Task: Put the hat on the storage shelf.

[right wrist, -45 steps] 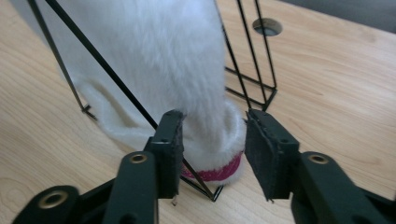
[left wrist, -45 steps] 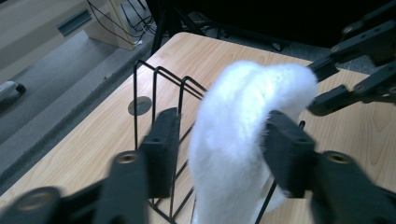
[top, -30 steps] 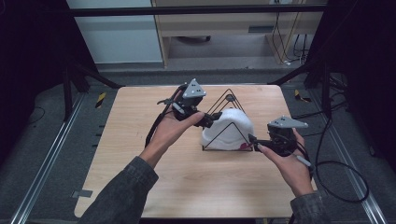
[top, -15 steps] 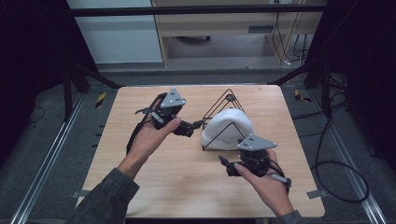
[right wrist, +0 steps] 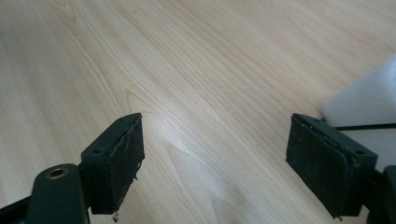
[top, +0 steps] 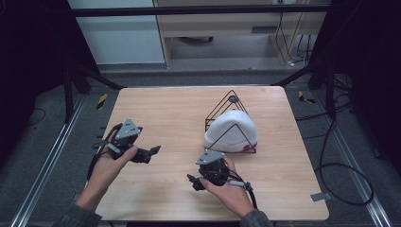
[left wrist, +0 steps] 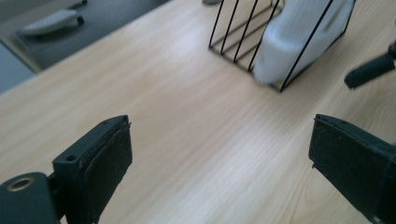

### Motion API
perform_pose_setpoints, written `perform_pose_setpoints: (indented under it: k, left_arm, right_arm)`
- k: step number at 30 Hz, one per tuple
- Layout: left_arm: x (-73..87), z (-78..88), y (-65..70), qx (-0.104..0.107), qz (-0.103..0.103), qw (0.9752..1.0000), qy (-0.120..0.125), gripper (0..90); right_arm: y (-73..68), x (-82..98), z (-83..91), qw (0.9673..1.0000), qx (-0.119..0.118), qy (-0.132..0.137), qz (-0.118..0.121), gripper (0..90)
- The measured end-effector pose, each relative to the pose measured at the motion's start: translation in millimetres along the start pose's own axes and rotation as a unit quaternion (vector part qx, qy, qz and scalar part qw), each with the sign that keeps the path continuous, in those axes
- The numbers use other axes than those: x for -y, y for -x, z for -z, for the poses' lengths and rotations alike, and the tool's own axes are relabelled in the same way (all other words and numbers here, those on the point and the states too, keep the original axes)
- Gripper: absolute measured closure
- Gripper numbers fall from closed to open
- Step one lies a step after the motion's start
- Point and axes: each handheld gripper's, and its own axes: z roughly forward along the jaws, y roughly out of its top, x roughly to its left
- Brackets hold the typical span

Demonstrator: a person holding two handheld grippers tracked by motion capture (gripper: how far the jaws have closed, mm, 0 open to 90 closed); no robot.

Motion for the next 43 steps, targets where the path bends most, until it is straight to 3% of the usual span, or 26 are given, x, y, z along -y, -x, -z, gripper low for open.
perform_pose_setpoints:
  k: [3,4,5,6,8,9,10,16,26,31,34,43]
  left_arm:
    - [25.7,1.4,-1.5,-0.005,-0.003,0.9998,-0.019,5.5]
    - [25.7,1.4,-1.5,-0.005,-0.003,0.9998,-0.019,5.5]
    - [43.9,0.7,-0.7,-0.006,0.003,0.9996,-0.029,5.6]
    - [43.9,0.7,-0.7,-0.006,0.003,0.9996,-0.029,5.5]
    - [70.3,-2.4,-0.7,-0.006,0.013,0.9991,-0.040,5.5]
    - [70.3,-2.4,-0.7,-0.006,0.013,0.9991,-0.040,5.5]
    - [86.6,-6.8,-2.1,-0.007,0.023,0.9985,-0.049,5.5]
    - [117.9,-16.1,-9.2,-0.011,0.065,0.9964,-0.054,5.5]
    - [141.2,-31.0,-18.4,-0.022,0.095,0.9934,-0.061,5.5]
    - [143.9,-33.1,-20.2,-0.029,0.101,0.9929,-0.056,4.6]
    - [143.2,-34.8,-20.3,-0.035,0.092,0.9931,-0.064,4.2]
    - [141.8,-38.1,-21.1,-0.035,0.091,0.9928,-0.070,0.0]
  right_arm:
    - [0.5,1.6,-13.1,0.9999,-0.005,-0.009,-0.011,19.2]
    - [0.5,1.6,-13.1,0.9999,-0.005,-0.009,-0.011,19.2]
    - [0.7,3.9,-19.5,0.9997,-0.006,-0.011,-0.019,19.2]
    - [0.7,3.9,-19.5,0.9997,-0.006,-0.011,-0.019,19.2]
    - [0.6,7.8,-28.5,0.9995,-0.004,-0.019,-0.025,19.0]
    - [0.6,7.8,-28.5,0.9995,-0.004,-0.019,-0.025,19.0]
    - [1.4,8.8,-31.4,0.9994,-0.004,-0.022,-0.026,18.9]
    - [1.5,11.3,-48.6,0.9988,0.000,-0.027,-0.041,17.9]
    - [2.0,16.2,-64.3,0.9978,0.016,-0.025,-0.059,16.6]
    - [0.4,18.9,-68.7,0.9977,0.027,-0.020,-0.059,15.0]
    - [-1.7,19.4,-71.4,0.9976,0.040,-0.017,-0.054,13.5]
    - [-2.9,20.0,-71.0,0.9973,0.043,-0.018,-0.056,13.4]
